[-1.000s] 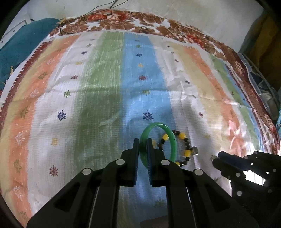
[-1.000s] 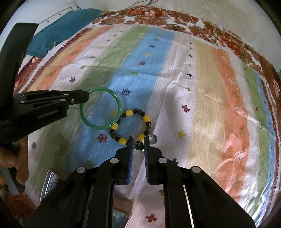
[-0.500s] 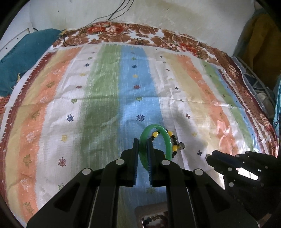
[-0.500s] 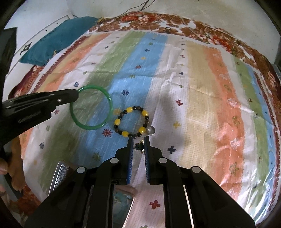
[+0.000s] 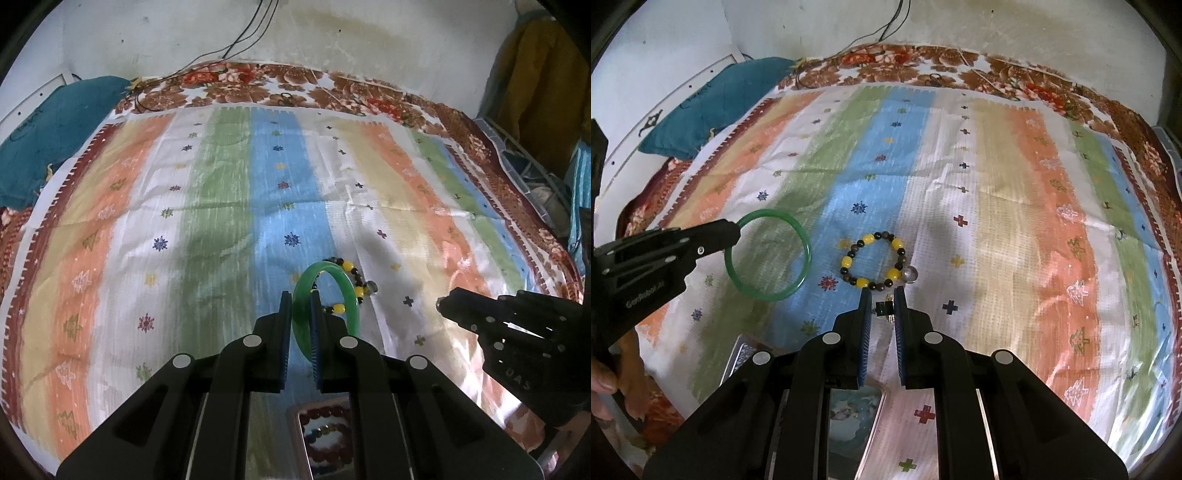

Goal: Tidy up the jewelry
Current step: 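Lift the green bangle with the left tool and carry it to the tin, then lower the green bangle into the silver tin and open the left tool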

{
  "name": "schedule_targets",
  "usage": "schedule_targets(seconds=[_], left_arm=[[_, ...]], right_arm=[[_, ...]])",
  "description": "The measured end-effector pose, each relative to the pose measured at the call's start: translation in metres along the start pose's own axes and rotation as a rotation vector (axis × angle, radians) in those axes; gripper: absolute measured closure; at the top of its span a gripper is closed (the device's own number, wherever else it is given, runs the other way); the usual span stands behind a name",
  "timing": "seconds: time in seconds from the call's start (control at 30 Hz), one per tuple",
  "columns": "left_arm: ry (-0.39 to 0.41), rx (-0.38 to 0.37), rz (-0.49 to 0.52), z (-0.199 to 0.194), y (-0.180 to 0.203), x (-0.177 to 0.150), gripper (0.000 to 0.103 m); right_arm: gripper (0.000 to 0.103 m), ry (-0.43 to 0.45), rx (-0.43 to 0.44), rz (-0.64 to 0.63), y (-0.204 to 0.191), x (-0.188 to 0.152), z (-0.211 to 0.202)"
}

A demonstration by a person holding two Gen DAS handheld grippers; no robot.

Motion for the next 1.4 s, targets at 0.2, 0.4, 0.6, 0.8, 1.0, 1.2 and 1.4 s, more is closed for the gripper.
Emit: schedule_targets(seconds=[0.2, 0.4, 0.6, 0.8, 1.0, 1.2, 1.4], left_arm=[[0.027, -0.015, -0.027, -0.019, 0.005, -0.011, 0.094], [0.036, -0.021, -0.021, -0.03, 0.012, -0.023, 0.094], [0.041, -0.044, 0.0, -0.04, 0.023, -0.035, 0.094], [0.043, -0.07, -0.02, -0.05, 0.028, -0.048, 0.094], [0.037, -0.091, -0.007, -0.055, 0.038, -0.062, 0.094], [0.007, -0.07, 0.021, -0.051, 0.043, -0.068, 0.094], [-0.062, -0.074, -0.042, -0.039, 0.03, -0.073, 0.066]], right_arm=[[0.09, 0.013, 0.011, -0.021, -0.011, -0.009, -0.012], [0.09, 0.025, 0.018, -0.023, -0.015, -0.017, -0.022], [0.09, 0.018, 0.024, -0.02, -0.019, -0.03, -0.028], [0.09, 0.033, 0.036, -0.009, -0.022, -0.039, -0.038], [0.09, 0.035, 0.063, -0.026, -0.032, -0.047, -0.045], [0.09, 0.007, 0.085, -0.042, -0.038, -0.054, -0.041], [0.059, -0.01, 0.084, -0.033, -0.034, -0.057, -0.037]])
Point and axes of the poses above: each gripper's, at about its wrist camera, not at the fingertips, and z roughly the way its jaws point, y to its right, x to its top, the point moved 7 cm from there along z, roughly the way its jaws point, and after that the axes turned 3 degrees about z, right-handed, at the moved point
